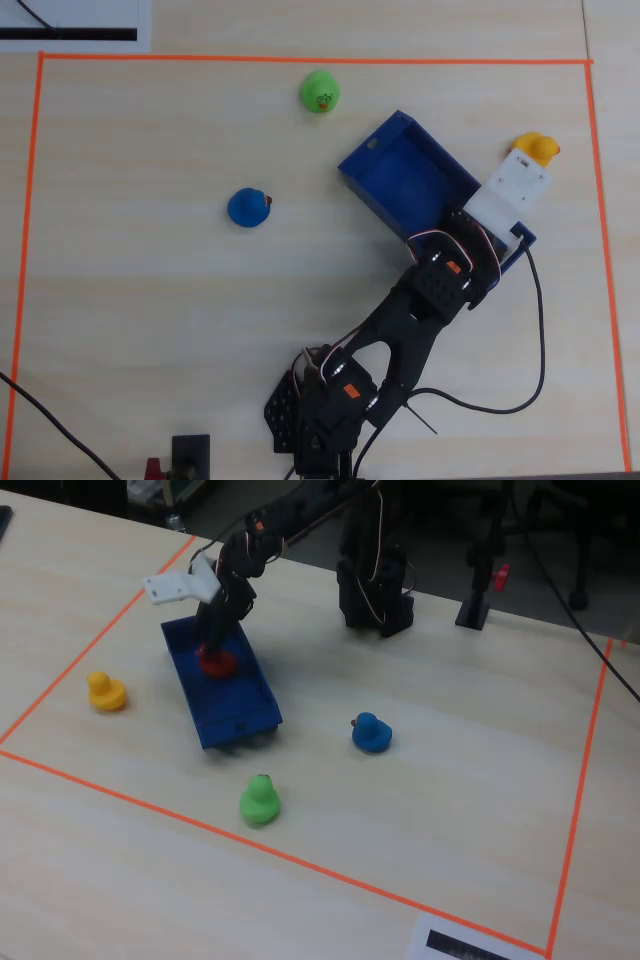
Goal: Grasp red duck and put it into box.
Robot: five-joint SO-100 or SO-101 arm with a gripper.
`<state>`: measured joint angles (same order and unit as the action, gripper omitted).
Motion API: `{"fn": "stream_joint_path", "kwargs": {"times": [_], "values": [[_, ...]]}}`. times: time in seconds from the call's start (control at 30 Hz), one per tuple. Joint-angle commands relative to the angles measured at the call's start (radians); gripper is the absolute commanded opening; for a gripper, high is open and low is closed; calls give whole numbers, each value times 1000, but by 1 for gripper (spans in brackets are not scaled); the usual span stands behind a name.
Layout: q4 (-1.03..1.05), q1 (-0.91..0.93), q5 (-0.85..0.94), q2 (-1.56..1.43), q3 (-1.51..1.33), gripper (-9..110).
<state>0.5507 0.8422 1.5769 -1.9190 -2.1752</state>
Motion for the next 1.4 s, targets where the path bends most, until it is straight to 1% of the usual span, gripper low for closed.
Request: {"fn": "stream_joint_path", "kwargs": {"times": [0.0,0.1,0.17,0.33,0.47,0.53,0.63,0.77,0.97,1.1,1.2,1.37], "values": [[169,-41,-40,-138,140,15],[307,-120,-81,-261,173,4],[448,-193,-89,-331,219,0],[802,-448,-129,-500,311,0],[1002,-680,-152,-627,299,0],[1063,-767,-150,-690,249,0],[1085,-830,-126,-784,106,0],[1083,-833,-77,-896,-120,0],[933,-841,-5,-1112,-479,0],[920,-873,-2,-1223,-614,0],[868,-874,-5,-1275,-719,0],[838,-859,-2,-1347,-818,0]]}}
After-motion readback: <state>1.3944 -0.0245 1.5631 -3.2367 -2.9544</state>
